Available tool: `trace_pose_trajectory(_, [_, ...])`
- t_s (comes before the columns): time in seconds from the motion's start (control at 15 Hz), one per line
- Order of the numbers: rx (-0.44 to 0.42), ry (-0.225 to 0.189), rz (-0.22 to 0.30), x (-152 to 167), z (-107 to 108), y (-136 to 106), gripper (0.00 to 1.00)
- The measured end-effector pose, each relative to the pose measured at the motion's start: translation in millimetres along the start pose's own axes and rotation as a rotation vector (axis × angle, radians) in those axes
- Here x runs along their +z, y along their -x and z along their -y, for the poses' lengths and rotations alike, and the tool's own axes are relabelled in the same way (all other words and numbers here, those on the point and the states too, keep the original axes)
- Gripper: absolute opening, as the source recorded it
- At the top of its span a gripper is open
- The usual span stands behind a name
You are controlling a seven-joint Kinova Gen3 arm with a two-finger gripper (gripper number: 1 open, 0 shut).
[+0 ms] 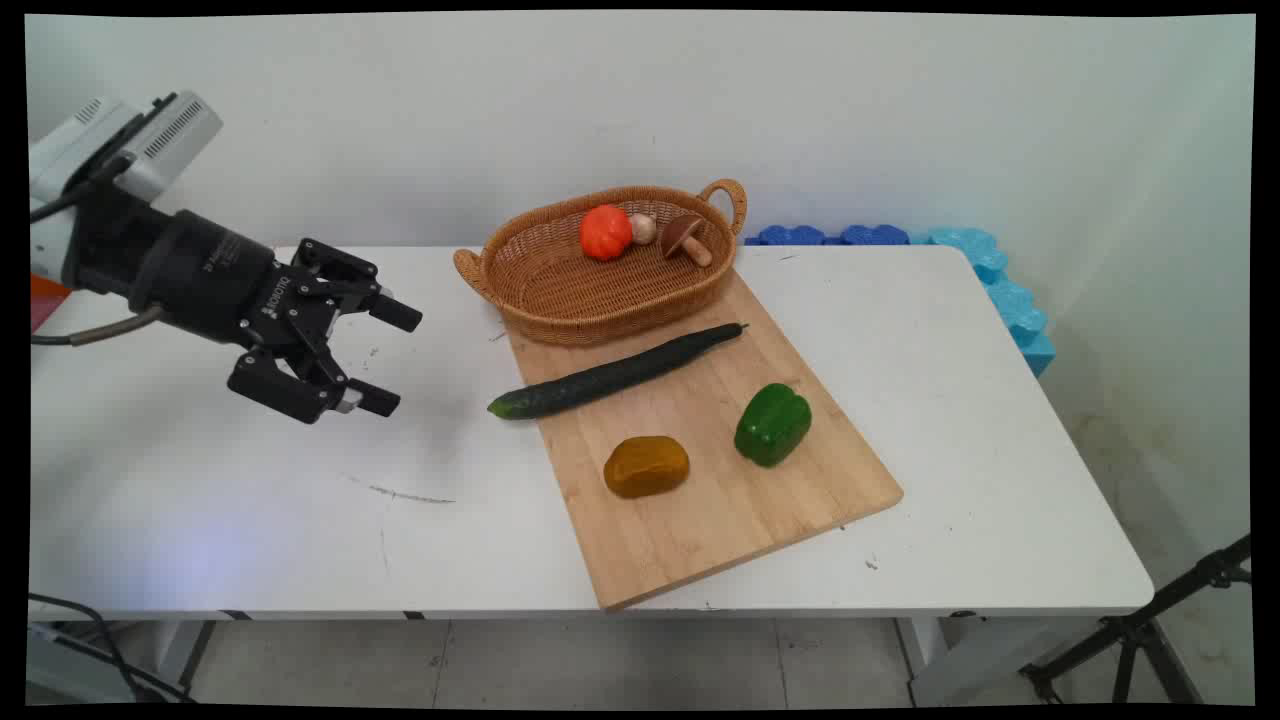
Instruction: Pick up the cucumber from the cutting board
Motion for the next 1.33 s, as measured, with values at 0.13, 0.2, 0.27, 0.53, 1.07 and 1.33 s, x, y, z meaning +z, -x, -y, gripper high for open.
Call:
trace_pose_trajectory(0.13, [-0.009,-0.009,0.003,1.1,-0.7,0.3,1.0])
trace_pose_trajectory(0.2, [-0.021,-0.016,0.005,2.6,0.1,-0.8,1.0])
trace_pose_trajectory(0.27, [-0.039,-0.023,0.009,4.8,2.3,-3.2,1.0])
trace_pose_trajectory(0.53, [-0.126,-0.052,0.028,20.6,20.7,-20.7,1.0])
trace_pose_trajectory(1.07, [-0.28,-0.131,0.154,94.1,67.6,-52.9,1.0])
trace_pose_trajectory(1.33, [-0.339,-0.147,0.249,152.1,79.2,-50.4,1.0])
